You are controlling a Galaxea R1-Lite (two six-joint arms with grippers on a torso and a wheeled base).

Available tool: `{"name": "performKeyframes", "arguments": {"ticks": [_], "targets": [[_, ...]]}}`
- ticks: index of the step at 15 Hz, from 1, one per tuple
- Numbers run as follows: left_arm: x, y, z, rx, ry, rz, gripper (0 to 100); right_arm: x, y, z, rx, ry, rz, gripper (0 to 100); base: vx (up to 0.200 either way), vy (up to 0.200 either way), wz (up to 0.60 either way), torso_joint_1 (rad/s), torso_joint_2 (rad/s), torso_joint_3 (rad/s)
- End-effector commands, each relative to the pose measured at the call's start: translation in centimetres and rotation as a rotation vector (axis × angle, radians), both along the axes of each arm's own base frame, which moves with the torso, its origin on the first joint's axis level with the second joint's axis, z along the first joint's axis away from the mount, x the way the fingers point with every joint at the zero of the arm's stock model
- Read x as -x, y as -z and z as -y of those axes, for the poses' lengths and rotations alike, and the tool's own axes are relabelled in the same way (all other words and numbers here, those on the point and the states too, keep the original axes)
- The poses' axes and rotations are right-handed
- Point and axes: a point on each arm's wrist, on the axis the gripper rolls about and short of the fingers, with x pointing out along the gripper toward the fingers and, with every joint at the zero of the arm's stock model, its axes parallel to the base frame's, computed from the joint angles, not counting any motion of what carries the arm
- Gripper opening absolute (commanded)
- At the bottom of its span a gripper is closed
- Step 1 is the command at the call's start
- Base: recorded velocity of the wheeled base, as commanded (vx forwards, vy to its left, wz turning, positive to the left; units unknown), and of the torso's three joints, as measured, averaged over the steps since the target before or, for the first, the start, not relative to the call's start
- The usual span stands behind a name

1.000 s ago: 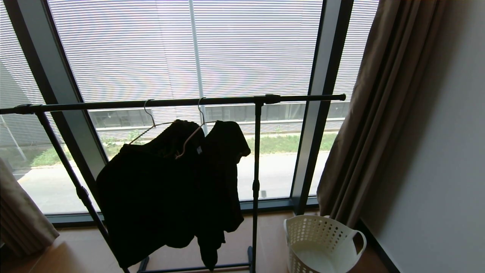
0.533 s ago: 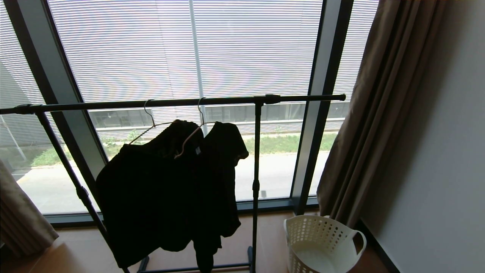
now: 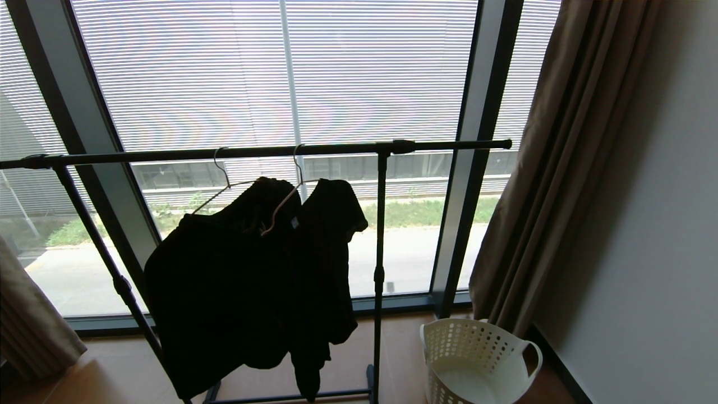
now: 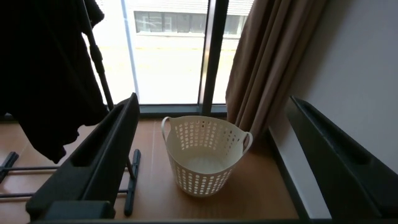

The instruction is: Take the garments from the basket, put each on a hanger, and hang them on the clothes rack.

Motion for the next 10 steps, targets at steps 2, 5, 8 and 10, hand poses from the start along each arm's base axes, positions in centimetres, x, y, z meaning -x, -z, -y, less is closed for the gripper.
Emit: {"name": "performKeyframes", "arguments": {"ticks": [2, 5, 8, 10], "targets": [[0.09, 0.14, 0.0, -0.017, -0.005, 0.01, 100, -0.04, 0.0, 0.01, -0.001, 0.002, -0.005, 100, 0.0, 0.0, 0.0, 0.0, 0.0, 0.0], [0.09, 0.1, 0.02, -0.013, 0.002, 0.014, 100, -0.04, 0.0, 0.01, 0.002, 0.002, -0.005, 100, 0.0, 0.0, 0.0, 0.0, 0.0, 0.0], [0.09, 0.07, 0.02, -0.001, 0.002, 0.017, 100, -0.04, 0.0, 0.01, 0.003, 0.001, -0.005, 100, 0.0, 0.0, 0.0, 0.0, 0.0, 0.0], [0.09, 0.07, 0.02, -0.001, 0.002, 0.017, 100, -0.04, -0.01, 0.01, 0.004, 0.001, -0.004, 100, 0.0, 0.0, 0.0, 0.0, 0.0, 0.0]]}}
